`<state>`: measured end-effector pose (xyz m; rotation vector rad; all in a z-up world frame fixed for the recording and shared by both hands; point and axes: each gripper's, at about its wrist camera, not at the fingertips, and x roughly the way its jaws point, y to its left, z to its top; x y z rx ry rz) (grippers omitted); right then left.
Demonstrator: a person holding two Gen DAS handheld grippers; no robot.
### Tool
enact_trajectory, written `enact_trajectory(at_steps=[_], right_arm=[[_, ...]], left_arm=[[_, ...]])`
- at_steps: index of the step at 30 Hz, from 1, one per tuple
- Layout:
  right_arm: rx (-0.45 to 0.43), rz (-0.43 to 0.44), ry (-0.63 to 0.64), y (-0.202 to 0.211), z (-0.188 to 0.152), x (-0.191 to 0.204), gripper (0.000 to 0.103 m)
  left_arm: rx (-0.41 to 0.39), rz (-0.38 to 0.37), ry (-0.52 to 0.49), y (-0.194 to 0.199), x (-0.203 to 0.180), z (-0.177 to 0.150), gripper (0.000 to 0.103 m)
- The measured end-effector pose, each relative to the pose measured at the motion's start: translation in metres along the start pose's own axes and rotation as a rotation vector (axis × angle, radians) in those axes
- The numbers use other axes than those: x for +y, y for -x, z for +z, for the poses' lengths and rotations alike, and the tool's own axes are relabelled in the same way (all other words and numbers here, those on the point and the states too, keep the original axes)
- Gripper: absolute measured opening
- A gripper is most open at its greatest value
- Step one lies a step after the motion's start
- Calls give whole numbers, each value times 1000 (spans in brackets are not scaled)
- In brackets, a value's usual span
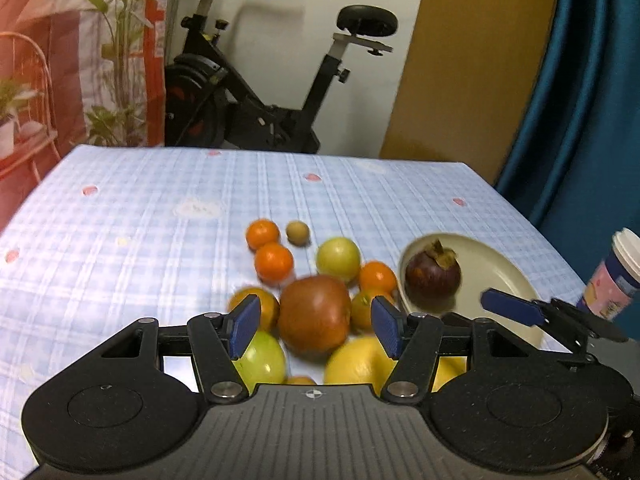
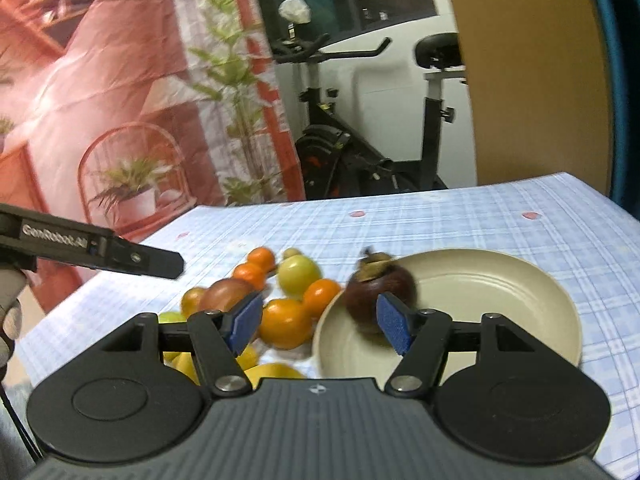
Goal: Organize fruits
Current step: 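Move the left tool to a yellow lemon and grasp it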
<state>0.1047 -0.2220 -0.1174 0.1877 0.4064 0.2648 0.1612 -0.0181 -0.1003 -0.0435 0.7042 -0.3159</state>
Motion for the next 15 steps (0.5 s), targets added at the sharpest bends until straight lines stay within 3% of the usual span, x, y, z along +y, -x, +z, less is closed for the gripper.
enact_trajectory(at_steps=[15], right_arm=[[167,30,124,-7,-29,32,68]], left_arm=[[53,-134,-21,-2,-14,-27,62]])
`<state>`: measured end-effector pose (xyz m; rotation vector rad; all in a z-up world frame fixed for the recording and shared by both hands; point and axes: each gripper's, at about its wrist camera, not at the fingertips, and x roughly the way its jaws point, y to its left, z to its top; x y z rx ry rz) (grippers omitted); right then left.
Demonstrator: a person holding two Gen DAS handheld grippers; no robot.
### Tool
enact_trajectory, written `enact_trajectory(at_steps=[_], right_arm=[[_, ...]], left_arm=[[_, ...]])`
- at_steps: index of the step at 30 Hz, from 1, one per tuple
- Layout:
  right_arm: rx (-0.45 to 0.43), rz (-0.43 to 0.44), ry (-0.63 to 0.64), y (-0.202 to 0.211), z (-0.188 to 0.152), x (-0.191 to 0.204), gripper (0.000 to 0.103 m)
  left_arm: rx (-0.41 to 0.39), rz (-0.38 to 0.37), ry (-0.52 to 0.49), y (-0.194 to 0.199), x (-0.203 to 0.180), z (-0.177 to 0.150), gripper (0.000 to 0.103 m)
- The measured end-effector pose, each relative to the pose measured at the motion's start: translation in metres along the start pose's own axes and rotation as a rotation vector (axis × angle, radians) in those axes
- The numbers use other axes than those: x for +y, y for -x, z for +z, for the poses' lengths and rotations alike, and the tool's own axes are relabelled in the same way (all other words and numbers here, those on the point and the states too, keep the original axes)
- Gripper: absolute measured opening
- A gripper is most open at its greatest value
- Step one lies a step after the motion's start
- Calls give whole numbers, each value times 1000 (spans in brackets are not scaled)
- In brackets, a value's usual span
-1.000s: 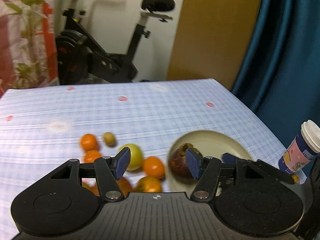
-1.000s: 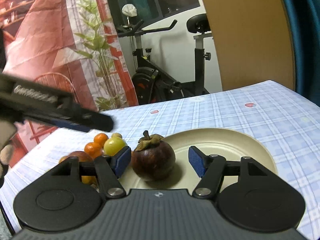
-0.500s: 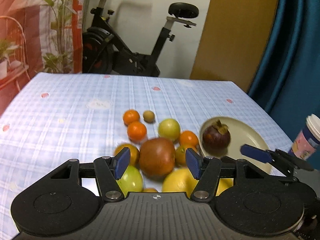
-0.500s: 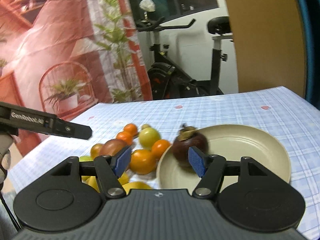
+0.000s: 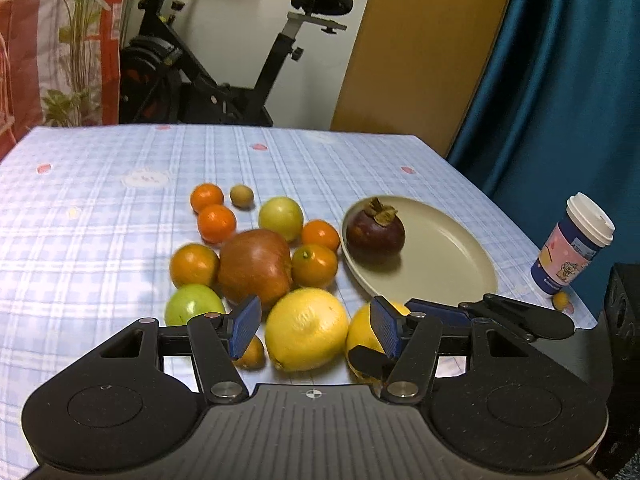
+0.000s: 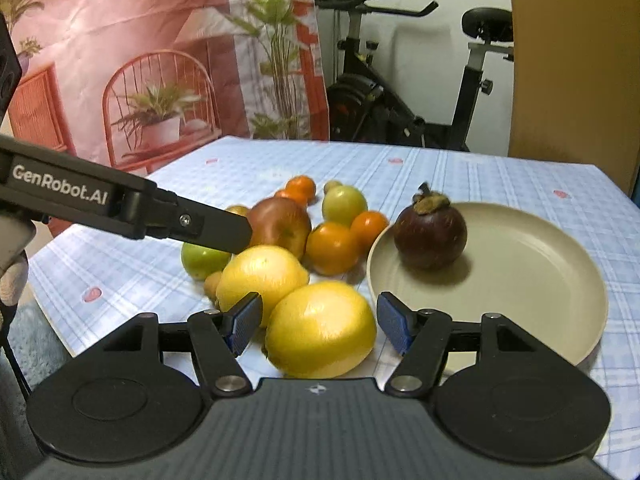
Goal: Organize fruits
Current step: 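Move the left tool to a yellow lemon and grasp it, then carry the lemon in the left tool onto the plate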
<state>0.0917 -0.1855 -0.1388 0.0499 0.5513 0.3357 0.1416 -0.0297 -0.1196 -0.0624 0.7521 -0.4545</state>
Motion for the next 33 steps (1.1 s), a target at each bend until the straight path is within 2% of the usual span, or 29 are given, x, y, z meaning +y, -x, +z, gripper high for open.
enact_trajectory(at_steps=[5,6,7,12,21,29,33], right_arm=[[20,-2,24,0,-4,4,73],[19,-1,31,1,-5,5,73],[20,0,34,1,-6,5,74],[58,3,38,-7,-9,6,75],[86,36,28,-16,-13,2,75],[80,64,33,-14,-13,2,73],[88,64,36,-15,-14,3,73]], left_arm=[[28,-51,17,-6,-1,-5,60],[30,-61,10,-7,-2,-5,55],[32,-71,3,-7,-4,-5,55],[55,-116,-23,-12,-12,-10,55],[103,-165,-14,-24,-15,-15,54],[125,-184,10,-35,-13,-18,54],[104,-157,-34,-35,-22,-19,54]])
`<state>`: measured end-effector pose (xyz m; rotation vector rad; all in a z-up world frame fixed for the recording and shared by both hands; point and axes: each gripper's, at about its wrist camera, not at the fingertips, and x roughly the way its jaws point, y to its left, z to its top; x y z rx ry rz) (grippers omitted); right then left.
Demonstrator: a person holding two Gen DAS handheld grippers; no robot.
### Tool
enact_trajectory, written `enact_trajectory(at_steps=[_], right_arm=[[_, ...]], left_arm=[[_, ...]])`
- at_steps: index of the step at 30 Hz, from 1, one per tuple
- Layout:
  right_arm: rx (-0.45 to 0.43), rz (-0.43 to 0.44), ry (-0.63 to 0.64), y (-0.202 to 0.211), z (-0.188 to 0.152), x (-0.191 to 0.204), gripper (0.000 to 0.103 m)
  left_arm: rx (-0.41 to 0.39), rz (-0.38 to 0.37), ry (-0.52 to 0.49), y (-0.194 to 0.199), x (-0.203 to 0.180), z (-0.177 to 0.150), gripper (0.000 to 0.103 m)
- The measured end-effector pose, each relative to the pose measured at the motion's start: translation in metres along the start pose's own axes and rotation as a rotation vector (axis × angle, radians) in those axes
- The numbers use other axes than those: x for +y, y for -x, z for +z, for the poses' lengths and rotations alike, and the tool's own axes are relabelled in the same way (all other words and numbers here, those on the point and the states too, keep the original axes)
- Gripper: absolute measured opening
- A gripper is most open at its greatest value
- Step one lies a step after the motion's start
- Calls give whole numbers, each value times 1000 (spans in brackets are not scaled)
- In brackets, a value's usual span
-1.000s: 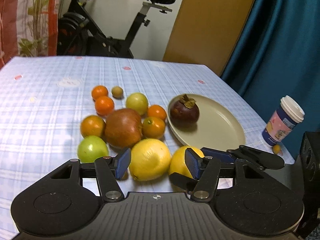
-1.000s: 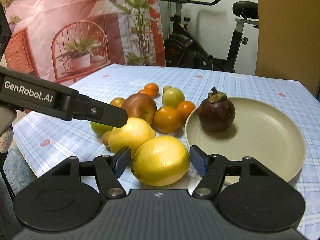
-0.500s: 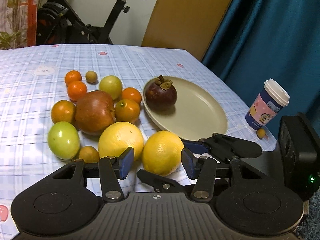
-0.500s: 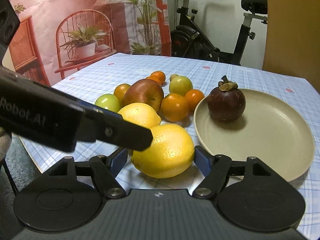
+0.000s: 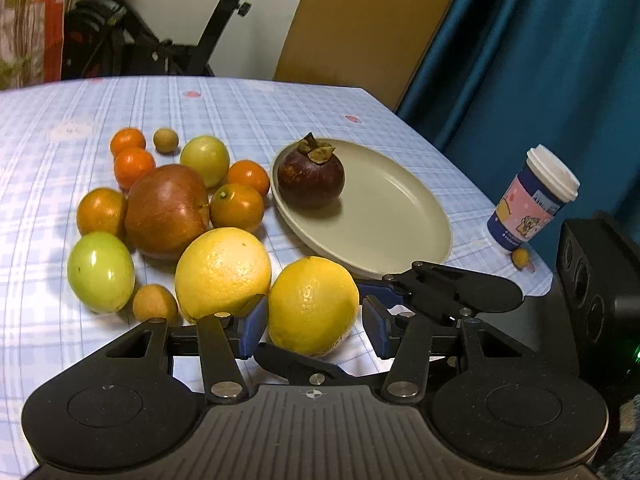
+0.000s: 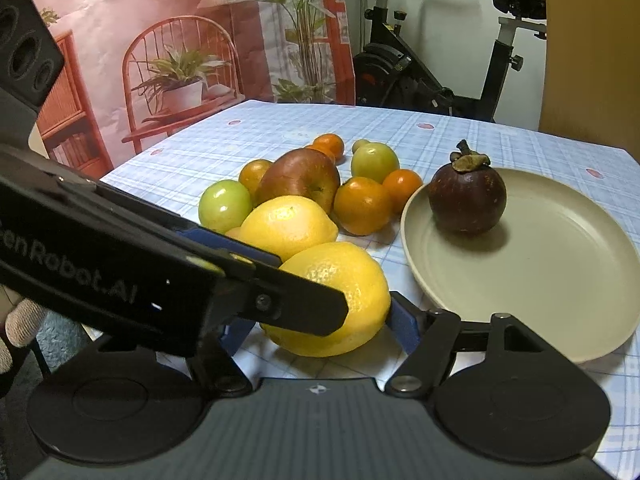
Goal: Organize fruits
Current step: 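Carry the lemon in the left tool onto the plate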
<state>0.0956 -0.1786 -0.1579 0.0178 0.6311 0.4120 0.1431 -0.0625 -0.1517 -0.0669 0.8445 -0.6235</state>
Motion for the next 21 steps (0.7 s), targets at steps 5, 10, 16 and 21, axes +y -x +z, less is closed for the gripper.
enact_trajectory(at_steps=[5,10,16,21], right_arm=[[7,0,-8,2,0,-4,69],[15,-1,3,3,0,-3,69],[41,-6,8,2,-2,-4,69],[37,-22,30,5,-2,-1,69]], left_arm=[[20,5,8,-5,0,0,54],[20,-2,10,-6,2,0,56],[20,-16,6,-10,2,-1,56],[20,-20,-1,-10,3,-1,55]])
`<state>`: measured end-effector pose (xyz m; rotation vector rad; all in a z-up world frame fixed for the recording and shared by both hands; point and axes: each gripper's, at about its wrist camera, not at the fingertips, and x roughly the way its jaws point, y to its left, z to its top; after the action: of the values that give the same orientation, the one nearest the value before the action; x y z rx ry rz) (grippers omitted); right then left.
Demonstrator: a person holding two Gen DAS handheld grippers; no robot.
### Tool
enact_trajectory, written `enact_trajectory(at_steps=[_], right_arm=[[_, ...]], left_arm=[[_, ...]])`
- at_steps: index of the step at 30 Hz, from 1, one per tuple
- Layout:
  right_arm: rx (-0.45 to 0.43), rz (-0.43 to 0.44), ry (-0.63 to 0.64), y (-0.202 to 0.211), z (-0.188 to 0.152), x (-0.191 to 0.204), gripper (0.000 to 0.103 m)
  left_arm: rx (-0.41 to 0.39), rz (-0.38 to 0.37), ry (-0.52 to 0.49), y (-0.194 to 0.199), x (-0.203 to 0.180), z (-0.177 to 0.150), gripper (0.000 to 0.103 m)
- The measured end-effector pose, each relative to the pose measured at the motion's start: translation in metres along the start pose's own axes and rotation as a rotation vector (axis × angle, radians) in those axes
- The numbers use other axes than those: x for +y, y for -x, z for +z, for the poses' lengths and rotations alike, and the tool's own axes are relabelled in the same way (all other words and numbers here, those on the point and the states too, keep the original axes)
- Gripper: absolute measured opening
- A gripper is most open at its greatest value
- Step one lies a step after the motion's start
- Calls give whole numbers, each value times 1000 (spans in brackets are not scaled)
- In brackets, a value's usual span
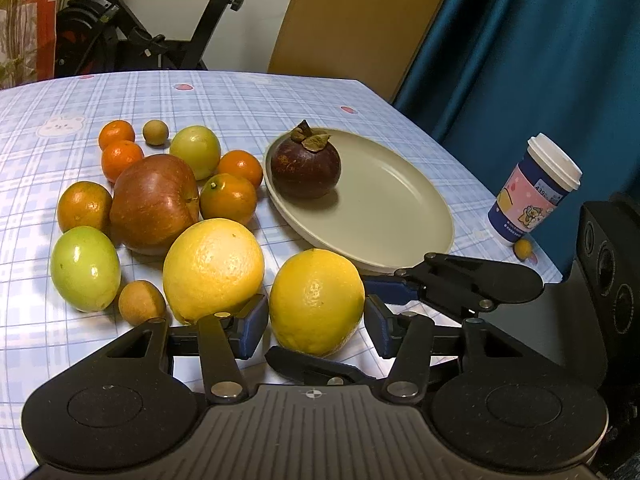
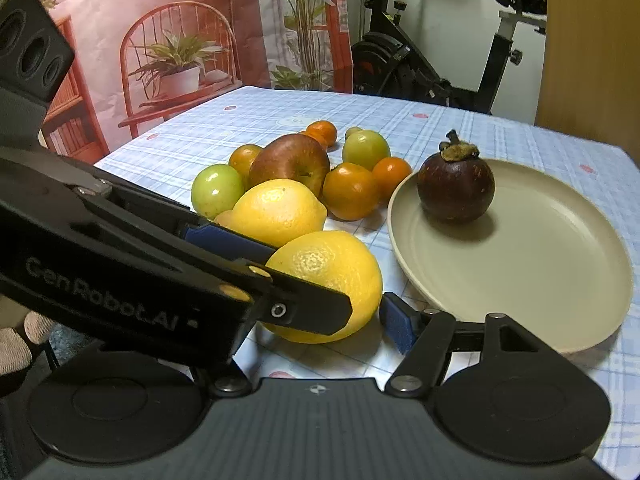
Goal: Organize fruits
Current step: 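Carry the lemon in the left tool onto the plate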
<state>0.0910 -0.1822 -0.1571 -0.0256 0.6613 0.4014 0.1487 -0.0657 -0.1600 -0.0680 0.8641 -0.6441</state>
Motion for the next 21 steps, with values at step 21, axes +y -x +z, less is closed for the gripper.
enact_trajectory(at_steps=[21], right_arm=[[-202,-172,-60,17,12,-23,67]], left_arm=[[-69,-15,-145,-24,-40,45,55]])
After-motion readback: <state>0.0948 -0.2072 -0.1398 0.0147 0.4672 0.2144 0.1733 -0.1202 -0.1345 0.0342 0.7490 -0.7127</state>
